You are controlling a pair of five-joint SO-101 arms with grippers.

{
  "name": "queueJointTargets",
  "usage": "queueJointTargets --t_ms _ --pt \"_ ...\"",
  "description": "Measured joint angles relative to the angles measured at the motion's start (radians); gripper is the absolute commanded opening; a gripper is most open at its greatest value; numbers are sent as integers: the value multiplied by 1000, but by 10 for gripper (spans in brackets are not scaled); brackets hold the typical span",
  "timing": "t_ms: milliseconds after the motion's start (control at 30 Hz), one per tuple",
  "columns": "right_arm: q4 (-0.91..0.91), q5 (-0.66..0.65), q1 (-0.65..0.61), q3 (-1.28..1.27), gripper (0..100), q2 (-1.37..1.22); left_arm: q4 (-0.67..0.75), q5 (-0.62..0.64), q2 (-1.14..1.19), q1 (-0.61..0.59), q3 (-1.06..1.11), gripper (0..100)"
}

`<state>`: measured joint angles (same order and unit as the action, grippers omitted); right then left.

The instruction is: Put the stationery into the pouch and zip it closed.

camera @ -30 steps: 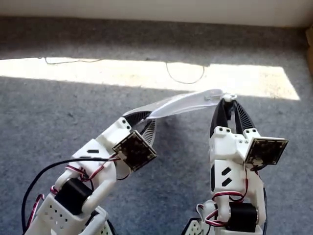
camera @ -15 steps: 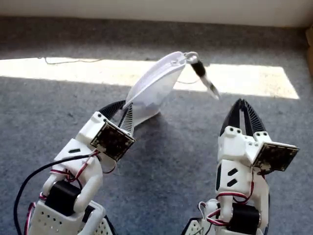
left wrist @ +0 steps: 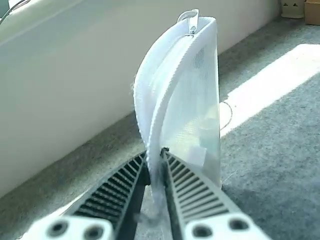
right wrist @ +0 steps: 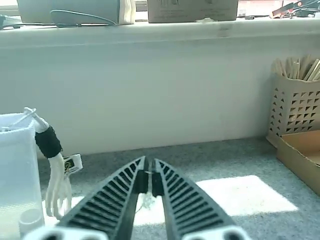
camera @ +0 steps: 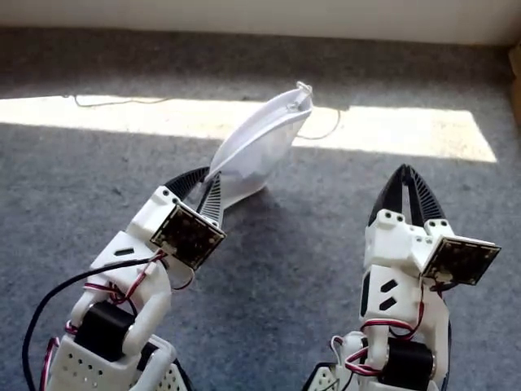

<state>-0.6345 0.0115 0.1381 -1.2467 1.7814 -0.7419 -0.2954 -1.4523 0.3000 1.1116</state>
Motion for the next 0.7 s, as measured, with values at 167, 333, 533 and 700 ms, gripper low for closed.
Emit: queueJointTargets --t_ms 167,333,533,700 --pt "0 0 -2 0 5 0 37 0 0 -81 0 5" --pt "0 0 -6 0 5 0 72 -25 0 -121 0 5" --pt "0 0 -25 -28 5 -8 77 -95 0 -121 0 5" --pt "0 0 -31 -31 5 -2 86 -104 -12 -104 34 5"
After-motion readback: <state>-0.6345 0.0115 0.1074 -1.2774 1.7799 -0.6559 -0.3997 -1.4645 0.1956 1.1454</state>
